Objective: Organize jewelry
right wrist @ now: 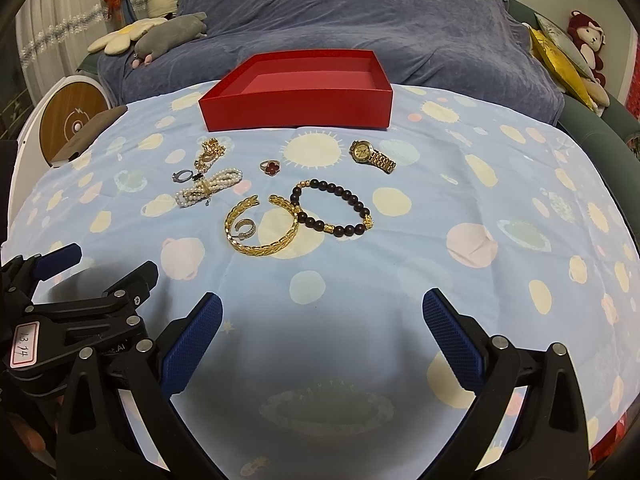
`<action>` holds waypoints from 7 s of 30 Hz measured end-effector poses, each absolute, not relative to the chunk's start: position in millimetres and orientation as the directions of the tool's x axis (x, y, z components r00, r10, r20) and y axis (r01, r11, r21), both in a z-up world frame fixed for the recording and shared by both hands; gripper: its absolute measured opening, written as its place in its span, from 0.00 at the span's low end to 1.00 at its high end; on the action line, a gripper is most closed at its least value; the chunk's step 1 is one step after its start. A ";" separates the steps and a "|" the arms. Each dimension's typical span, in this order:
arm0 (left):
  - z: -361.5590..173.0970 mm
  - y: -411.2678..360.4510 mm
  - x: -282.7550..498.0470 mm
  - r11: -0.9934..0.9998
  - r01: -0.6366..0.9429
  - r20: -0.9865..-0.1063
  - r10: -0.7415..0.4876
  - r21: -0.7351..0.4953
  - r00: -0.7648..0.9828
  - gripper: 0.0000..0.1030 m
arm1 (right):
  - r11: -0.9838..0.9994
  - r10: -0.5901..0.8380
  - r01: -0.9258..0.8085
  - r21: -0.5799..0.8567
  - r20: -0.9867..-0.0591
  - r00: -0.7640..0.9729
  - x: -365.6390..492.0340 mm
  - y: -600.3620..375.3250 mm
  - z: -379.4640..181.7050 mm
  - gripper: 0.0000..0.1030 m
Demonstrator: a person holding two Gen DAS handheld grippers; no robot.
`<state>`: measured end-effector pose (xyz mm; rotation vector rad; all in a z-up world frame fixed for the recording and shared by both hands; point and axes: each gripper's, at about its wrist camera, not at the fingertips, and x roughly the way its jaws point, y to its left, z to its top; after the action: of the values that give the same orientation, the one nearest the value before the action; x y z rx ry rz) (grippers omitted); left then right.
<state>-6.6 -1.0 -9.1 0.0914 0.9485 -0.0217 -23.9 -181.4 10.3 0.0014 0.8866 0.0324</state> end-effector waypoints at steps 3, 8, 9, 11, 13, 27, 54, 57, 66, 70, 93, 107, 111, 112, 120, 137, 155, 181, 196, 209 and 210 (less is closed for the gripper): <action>-9.5 -0.7 -6.6 0.996 0.059 -0.812 0.021 0.069 0.583 0.94 | 1.000 0.029 -0.027 0.016 -0.776 0.630 -24.1 -181.4 10.2 0.95; -10.6 0.7 -5.8 0.996 0.059 -0.815 0.019 0.065 0.579 0.94 | 0.999 0.032 -0.028 0.018 -0.776 0.630 -24.0 -180.8 10.3 0.95; -10.7 1.2 -5.6 0.996 0.058 -0.816 0.019 0.064 0.578 0.94 | 0.999 0.033 -0.029 0.019 -0.776 0.629 -23.0 -179.4 9.6 0.95; -10.9 2.1 -4.8 0.997 0.057 -0.818 0.017 0.061 0.575 0.94 | 0.999 0.036 -0.033 0.019 -0.777 0.629 -21.6 -177.6 9.6 0.95; -10.8 3.3 -4.0 0.997 0.059 -0.821 0.011 0.055 0.571 0.94 | 0.999 0.041 -0.041 0.020 -0.776 0.629 -20.3 -176.5 10.6 0.95; 29.1 33.9 51.6 0.993 0.073 -0.822 -0.118 -0.093 0.557 0.94 | 0.997 0.050 -0.072 0.002 -0.737 0.674 56.7 -213.2 52.5 0.95; -20.9 -28.3 89.7 0.923 0.375 -0.828 -0.278 -0.089 0.486 0.34 | 0.989 0.106 -0.144 0.039 -0.862 0.495 139.2 -228.4 -12.8 0.24; -21.2 -28.0 89.3 0.919 0.383 -0.826 -0.290 -0.099 0.484 0.16 | 0.988 0.116 -0.146 0.049 -0.863 0.491 138.2 -229.7 -12.2 0.14; -7.3 -23.3 74.5 0.914 0.393 -0.800 -0.308 -0.099 0.515 0.10 | 0.983 0.154 -0.168 0.076 -0.841 0.519 122.3 -226.9 7.1 0.04; 6.9 -14.8 71.6 0.918 0.377 -0.778 -0.325 -0.123 0.538 0.10 | 0.978 0.189 -0.181 0.105 -0.816 0.546 112.0 -224.4 25.1 0.04; 96.3 -2.2 142.3 0.932 0.338 -0.687 -0.333 -0.134 0.646 0.10 | 0.949 0.305 -0.245 0.196 -0.760 0.573 146.0 -221.4 71.9 0.31; 46.0 -0.1 124.7 0.930 0.330 -0.747 -0.334 -0.161 0.575 0.10 | 0.949 0.257 -0.288 0.131 -0.850 0.459 142.4 -211.0 -11.3 0.08; 47.5 2.0 133.6 0.928 0.333 -0.751 -0.338 -0.166 0.568 0.10 | 0.939 0.294 -0.308 0.154 -0.824 0.485 140.8 -206.3 10.4 0.07; 50.4 2.2 138.5 0.928 0.335 -0.750 -0.337 -0.162 0.569 0.10 | 0.935 0.317 -0.306 0.177 -0.805 0.501 142.7 -208.1 22.7 0.07; 81.1 -19.0 222.1 0.928 0.345 -0.723 -0.332 -0.137 0.606 0.11 | 0.928 0.372 -0.227 0.295 -0.714 0.593 240.4 -223.0 82.7 0.07; 22.5 -60.1 364.0 0.962 0.260 -0.784 -0.228 -0.088 0.578 0.38 | 0.956 0.259 -0.057 0.288 -0.736 0.625 368.1 -242.2 28.3 0.27; 27.8 -29.8 318.7 0.974 0.188 -0.777 -0.217 -0.129 0.591 0.53 | 0.963 0.246 -0.083 0.255 -0.718 0.651 289.0 -237.2 46.5 0.27; 10.7 25.2 72.1 0.972 0.225 -0.809 -0.186 -0.069 0.557 0.67 | 0.950 0.306 -0.226 0.218 -0.804 0.511 49.5 -197.2 8.4 0.41; 2.1 31.7 70.5 0.970 0.233 -0.823 -0.189 -0.071 0.535 0.67 | 0.939 0.309 -0.286 0.191 -0.835 0.455 44.6 -159.3 -9.0 0.58; 1.6 39.6 68.2 0.972 0.220 -0.827 -0.191 -0.084 0.529 0.67 | 0.955 0.246 -0.275 0.114 -0.820 0.516 58.6 -146.4 -17.4 0.50; 2.1 39.1 68.5 0.972 0.221 -0.826 -0.192 -0.085 0.529 0.67 | 0.956 0.245 -0.273 0.113 -0.819 0.518 59.9 -147.3 -17.2 0.49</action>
<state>68.5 39.1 2.1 0.0319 0.9825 -0.2470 59.9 -147.3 -17.2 -0.0312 0.9779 0.3102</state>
